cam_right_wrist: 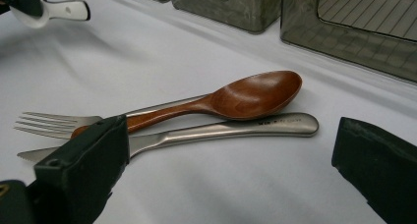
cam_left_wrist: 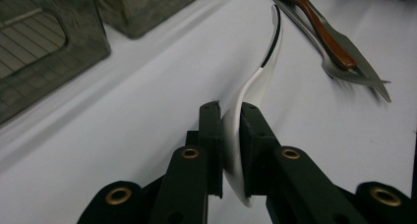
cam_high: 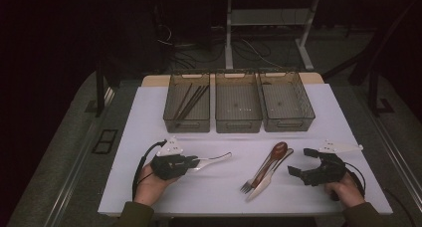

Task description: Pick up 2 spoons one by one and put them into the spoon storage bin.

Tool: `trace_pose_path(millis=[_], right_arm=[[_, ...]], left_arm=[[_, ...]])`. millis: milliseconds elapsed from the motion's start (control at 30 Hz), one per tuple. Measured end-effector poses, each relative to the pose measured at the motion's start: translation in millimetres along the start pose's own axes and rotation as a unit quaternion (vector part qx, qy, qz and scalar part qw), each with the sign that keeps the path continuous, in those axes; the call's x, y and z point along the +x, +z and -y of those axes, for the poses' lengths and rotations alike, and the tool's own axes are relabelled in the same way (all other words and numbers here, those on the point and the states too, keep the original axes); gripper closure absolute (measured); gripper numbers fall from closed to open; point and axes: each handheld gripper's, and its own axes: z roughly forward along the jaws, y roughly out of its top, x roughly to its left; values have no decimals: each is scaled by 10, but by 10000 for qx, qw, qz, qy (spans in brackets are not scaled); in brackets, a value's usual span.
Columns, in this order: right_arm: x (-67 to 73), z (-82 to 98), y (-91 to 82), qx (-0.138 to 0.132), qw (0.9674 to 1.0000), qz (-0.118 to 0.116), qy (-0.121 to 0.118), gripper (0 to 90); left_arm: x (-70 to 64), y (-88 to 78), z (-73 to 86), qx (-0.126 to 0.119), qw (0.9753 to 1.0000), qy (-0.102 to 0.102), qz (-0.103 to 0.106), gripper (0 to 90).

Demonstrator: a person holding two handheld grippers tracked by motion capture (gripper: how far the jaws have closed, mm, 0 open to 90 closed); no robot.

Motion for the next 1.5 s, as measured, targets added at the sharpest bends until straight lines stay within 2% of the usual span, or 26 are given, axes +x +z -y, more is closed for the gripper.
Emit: trace_pose_path(millis=[200,467,1033,1500], right_arm=[[1,1,5,17,10000,-2,2,8],[1,3,11,34,10000,9,-6,8],[3,3,21,37,10000,8,-33,8],[15,3,23,28,10000,-1,-38,8]], left_arm=[[20,22,-111,-155,9998,71,-110,805],[43,40,-218,-400,9984,154,-369,805],[142,110,-375,-573,9972,193,-443,805],[234,250,-591,-697,9956,307,-553,805]])
